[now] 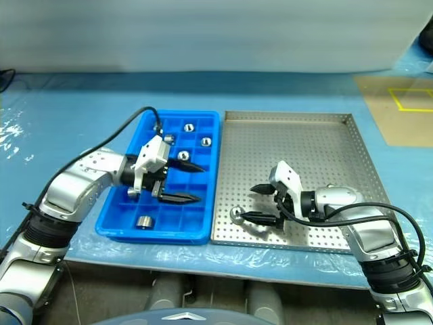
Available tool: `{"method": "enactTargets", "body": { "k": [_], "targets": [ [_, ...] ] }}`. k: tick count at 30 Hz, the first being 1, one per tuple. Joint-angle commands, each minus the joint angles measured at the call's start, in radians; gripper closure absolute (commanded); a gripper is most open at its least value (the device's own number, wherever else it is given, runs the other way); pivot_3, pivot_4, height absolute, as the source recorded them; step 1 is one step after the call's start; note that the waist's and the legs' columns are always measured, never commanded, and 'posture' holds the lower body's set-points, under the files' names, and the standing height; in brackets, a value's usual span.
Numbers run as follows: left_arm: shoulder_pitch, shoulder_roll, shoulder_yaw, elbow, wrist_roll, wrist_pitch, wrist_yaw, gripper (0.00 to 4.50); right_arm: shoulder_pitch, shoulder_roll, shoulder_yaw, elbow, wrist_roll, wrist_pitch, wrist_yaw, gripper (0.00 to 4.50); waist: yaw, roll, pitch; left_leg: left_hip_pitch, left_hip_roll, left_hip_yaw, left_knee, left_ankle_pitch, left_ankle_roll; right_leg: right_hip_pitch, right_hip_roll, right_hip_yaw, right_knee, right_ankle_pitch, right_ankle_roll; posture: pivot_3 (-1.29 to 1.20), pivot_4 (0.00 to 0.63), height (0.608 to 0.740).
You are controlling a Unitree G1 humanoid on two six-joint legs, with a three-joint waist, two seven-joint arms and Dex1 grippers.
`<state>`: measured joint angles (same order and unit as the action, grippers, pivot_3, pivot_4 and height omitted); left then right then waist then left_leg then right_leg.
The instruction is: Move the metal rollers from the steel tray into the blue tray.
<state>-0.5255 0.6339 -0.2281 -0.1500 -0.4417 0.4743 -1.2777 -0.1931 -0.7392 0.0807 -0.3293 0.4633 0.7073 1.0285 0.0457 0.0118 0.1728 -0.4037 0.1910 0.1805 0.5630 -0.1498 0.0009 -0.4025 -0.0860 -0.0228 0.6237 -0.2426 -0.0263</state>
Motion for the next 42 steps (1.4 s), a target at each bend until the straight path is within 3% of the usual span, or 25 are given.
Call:
{"method": "enactTargets", "body": {
  "k": [1, 29, 32, 35, 36, 37, 42],
  "targets": [
    [-0.017, 0.002, 0.001, 0.011, 0.002, -0.025, -0.028, 0.61, 0.006, 0.021, -0.024, -0.025, 0.02, -0.002, -0.035, 0.0, -0.004, 0.0, 0.0, 0.001, 0.0, 0.0, 0.0, 0.0, 0.0, 0.001, 0.0, 0.0, 0.0, 0.0, 0.0, -0.14, 0.15, 0.74],
    [0.105, 0.074, 0.068, -0.093, -0.023, 0.038, 0.033, 0.61, -0.072, 0.08, 0.216, 0.177, -0.123, -0.148, 0.07, 0.0, 0.006, 0.0, 0.0, 0.0, 0.0, -0.001, 0.001, 0.0, 0.0, 0.001, 0.0, -0.001, 0.0, 0.0, -0.001, -0.02, 0.15, 0.74],
    [0.107, 0.08, 0.068, -0.099, -0.026, 0.042, 0.033, 0.59, -0.072, 0.082, 0.211, 0.194, -0.131, -0.163, 0.071, 0.59, 0.006, 0.0, 0.0, 0.001, 0.0, -0.001, 0.001, 0.0, 0.0, 0.002, 0.0, -0.001, 0.0, 0.0, -0.001, -0.02, 0.15, 0.74],
    [0.108, 0.087, 0.064, -0.096, -0.023, 0.037, 0.029, 0.59, -0.075, 0.082, 0.21, 0.204, -0.149, -0.175, 0.058, 1.57, 0.007, 0.0, 0.0, 0.001, 0.0, -0.001, 0.001, 0.0, 0.0, 0.002, 0.0, -0.001, 0.0, 0.0, -0.001, -0.02, 0.15, 0.74],
    [0.107, 0.088, 0.063, -0.095, -0.023, 0.035, 0.029, 0.59, -0.077, 0.085, 0.209, 0.209, -0.153, -0.176, 0.052, 1.57, 0.007, 0.0, 0.0, 0.001, 0.0, -0.001, 0.001, 0.0, 0.0, 0.002, 0.0, -0.001, 0.0, 0.0, -0.001, -0.02, 0.15, 0.74],
    [0.104, 0.087, 0.062, -0.093, -0.023, 0.035, 0.029, 0.59, -0.075, 0.086, 0.204, 0.209, -0.146, -0.18, 0.061, 2.01, 0.007, 0.0, 0.0, 0.001, 0.0, -0.001, 0.001, 0.0, 0.0, 0.002, 0.0, -0.001, 0.0, 0.0, -0.001, -0.02, 0.15, 0.74],
    [0.09, 0.084, 0.059, -0.08, -0.021, 0.032, 0.026, 0.59, -0.073, 0.081, 0.19, 0.193, -0.14, -0.179, 0.064, 2.87, 0.006, 0.0, 0.0, 0.001, 0.0, -0.001, 0.001, 0.0, 0.0, 0.002, 0.0, -0.001, 0.0, 0.0, -0.001, -0.03, 0.15, 0.74]
  ]
}}
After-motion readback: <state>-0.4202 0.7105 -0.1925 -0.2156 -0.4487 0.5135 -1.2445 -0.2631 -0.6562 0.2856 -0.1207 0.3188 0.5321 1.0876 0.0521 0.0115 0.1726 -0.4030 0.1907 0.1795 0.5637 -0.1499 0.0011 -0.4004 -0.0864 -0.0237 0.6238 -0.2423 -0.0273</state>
